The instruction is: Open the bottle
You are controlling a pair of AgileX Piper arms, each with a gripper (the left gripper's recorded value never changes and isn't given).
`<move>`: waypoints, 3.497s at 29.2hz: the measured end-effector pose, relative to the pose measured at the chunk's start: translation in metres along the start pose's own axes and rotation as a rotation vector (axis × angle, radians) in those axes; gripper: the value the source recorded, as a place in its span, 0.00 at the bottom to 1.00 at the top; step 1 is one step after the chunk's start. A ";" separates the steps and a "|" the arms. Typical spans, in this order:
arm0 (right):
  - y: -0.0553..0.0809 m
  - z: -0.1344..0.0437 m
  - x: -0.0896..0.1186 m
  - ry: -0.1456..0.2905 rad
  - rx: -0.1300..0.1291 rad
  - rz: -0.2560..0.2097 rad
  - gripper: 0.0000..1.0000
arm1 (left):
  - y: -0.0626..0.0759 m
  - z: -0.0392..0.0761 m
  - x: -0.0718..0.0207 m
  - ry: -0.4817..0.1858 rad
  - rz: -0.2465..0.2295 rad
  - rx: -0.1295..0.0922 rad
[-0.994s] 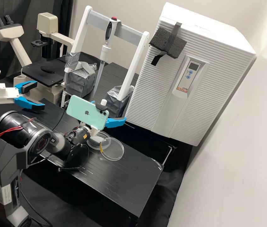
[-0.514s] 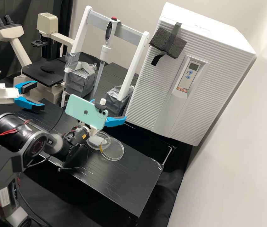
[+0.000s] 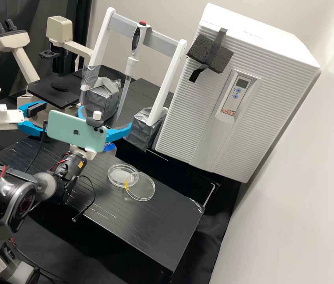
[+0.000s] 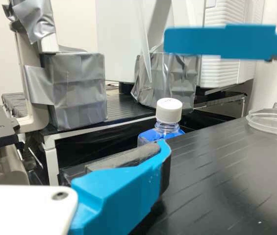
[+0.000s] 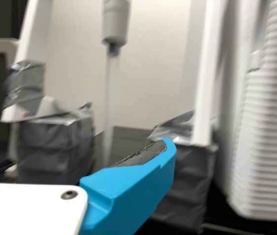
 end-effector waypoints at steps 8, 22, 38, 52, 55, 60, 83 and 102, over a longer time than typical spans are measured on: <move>-0.019 0.010 0.001 -0.054 -0.034 -0.059 1.00 | 0.000 0.000 0.0000 0.000 0.000 0.000; -0.036 0.018 0.017 -0.082 -0.067 -0.106 1.00 | -0.001 -0.001 -0.0009 0.004 -0.004 -0.001; -0.047 0.030 0.032 -0.138 -0.095 -0.134 0.00 | -0.002 0.000 -0.0019 0.006 -0.010 -0.002; -0.045 0.040 0.035 -0.180 -0.097 -0.136 0.00 | 0.000 -0.001 0.0003 0.007 -0.008 0.002; -0.044 0.038 0.038 -0.175 -0.097 -0.129 0.00 | -0.001 -0.001 0.0003 0.011 -0.017 0.002; -0.042 0.037 0.040 -0.166 -0.097 -0.122 0.00 | -0.001 -0.002 0.0002 0.013 -0.023 0.002; -0.044 0.033 0.041 -0.150 -0.099 -0.129 0.00 | 0.000 -0.004 0.0002 0.039 -0.012 -0.010; -0.045 0.032 0.041 -0.138 -0.106 -0.138 0.00 | 0.000 -0.006 -0.0002 0.059 -0.005 -0.018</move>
